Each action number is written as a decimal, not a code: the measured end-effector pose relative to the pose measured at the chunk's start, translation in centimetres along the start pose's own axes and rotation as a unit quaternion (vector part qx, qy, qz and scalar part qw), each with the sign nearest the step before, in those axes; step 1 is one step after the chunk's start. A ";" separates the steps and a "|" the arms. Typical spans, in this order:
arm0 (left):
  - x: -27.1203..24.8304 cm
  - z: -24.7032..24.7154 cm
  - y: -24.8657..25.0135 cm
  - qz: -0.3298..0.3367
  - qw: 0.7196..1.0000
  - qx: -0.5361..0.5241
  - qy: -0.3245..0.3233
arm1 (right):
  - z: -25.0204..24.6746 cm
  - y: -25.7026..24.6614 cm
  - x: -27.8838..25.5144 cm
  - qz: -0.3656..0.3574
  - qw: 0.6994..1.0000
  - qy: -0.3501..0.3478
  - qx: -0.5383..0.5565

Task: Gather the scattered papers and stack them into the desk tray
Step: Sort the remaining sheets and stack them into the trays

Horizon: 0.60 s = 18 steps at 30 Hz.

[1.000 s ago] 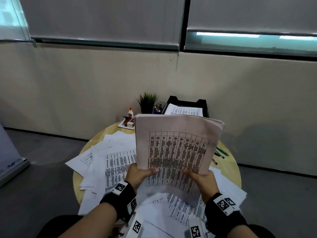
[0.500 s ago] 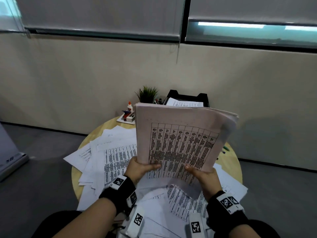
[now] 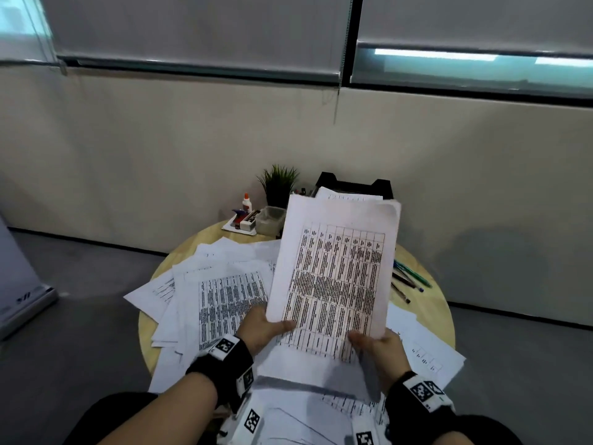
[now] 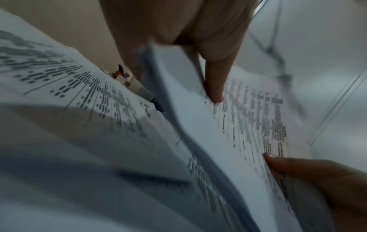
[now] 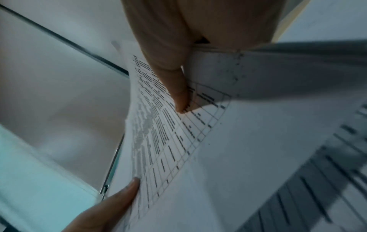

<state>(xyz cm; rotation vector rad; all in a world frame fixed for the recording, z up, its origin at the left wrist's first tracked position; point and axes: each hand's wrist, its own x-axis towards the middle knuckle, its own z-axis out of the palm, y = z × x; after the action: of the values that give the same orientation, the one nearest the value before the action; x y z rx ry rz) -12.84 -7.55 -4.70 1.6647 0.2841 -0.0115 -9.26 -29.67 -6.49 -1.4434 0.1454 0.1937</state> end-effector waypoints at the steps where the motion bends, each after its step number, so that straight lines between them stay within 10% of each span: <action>1: 0.1 0.0 -0.6 -0.001 1.000 0.000 -0.007 | -0.2 0.8 0.2 0.015 1.000 0.002 -0.008; 14: -2.5 -1.9 -3.2 -0.191 0.940 -0.030 -0.282 | -3.4 3.0 1.5 0.198 0.966 0.032 -0.160; 18: -0.9 -2.5 -2.7 -0.206 0.939 -0.092 -0.261 | -2.8 1.2 2.9 0.180 0.979 0.006 -0.095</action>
<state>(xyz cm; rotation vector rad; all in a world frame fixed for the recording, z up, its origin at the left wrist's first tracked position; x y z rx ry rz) -14.60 -5.02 -6.85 1.3323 0.2145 -0.7109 -6.63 -32.20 -8.58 -1.5997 0.4080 0.5065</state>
